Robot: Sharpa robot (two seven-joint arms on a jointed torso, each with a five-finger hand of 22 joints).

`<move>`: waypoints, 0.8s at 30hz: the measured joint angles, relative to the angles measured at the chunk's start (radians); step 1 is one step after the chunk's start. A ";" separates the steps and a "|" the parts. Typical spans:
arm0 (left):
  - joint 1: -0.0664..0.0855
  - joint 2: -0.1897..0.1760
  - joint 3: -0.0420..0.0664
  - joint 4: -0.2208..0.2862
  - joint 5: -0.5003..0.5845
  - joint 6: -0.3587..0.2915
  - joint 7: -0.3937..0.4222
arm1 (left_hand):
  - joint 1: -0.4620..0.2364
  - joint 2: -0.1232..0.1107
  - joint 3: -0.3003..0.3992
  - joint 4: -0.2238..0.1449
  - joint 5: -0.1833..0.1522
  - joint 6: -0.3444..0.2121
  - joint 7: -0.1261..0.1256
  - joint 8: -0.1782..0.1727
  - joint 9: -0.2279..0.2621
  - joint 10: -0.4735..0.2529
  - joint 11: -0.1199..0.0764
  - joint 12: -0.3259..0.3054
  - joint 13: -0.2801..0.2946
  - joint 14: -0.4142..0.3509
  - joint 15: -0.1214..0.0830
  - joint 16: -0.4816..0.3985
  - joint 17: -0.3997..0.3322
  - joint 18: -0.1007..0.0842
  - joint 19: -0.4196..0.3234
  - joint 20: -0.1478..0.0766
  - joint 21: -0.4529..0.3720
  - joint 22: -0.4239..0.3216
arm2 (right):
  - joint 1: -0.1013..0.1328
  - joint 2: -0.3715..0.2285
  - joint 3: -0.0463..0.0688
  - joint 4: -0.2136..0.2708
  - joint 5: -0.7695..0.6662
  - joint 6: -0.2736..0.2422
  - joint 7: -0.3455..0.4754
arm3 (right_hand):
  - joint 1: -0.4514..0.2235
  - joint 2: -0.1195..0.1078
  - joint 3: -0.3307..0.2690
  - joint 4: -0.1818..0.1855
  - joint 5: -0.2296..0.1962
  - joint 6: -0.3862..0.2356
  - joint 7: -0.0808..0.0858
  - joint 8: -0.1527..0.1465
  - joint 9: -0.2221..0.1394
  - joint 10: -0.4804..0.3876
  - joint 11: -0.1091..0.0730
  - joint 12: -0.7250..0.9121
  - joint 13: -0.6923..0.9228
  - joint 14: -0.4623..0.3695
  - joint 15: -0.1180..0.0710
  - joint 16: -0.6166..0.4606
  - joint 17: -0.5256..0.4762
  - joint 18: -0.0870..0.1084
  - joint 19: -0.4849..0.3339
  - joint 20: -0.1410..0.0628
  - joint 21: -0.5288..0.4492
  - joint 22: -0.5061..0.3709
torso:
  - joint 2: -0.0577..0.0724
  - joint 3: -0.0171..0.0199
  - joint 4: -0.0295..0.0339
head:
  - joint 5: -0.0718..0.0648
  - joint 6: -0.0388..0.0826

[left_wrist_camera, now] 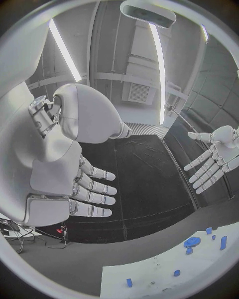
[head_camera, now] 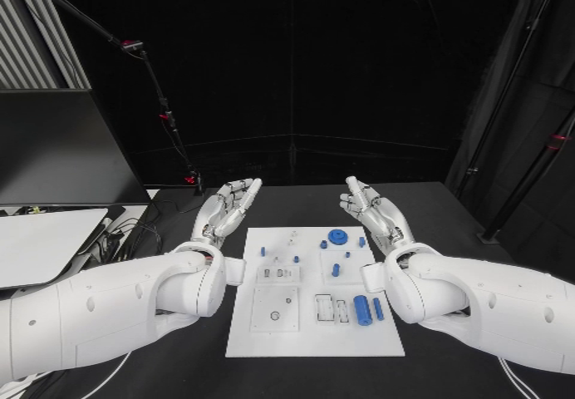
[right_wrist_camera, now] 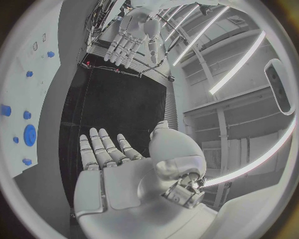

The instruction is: Assemble the parts on the task board

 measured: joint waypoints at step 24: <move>0.052 0.013 -0.054 -0.021 -0.033 0.088 0.031 | 0.014 -0.035 -0.014 0.007 -0.001 0.027 0.003 0.019 0.001 0.026 0.012 0.017 0.001 0.001 0.019 0.011 0.001 0.002 -0.001 0.030 0.007 0.006 | 0.009 -0.001 -0.009 -0.024 -0.130 0.099 0.003 | 0.031 0.010 -0.006 0.000 0.000 0.004 0.000 0.014 0.001 0.023 0.010 0.050 0.008 0.027 0.003 0.045 0.005 0.000 0.028 0.005 0.014 0.009 | 0.004 0.0002 0.0010 | 0.021 -0.022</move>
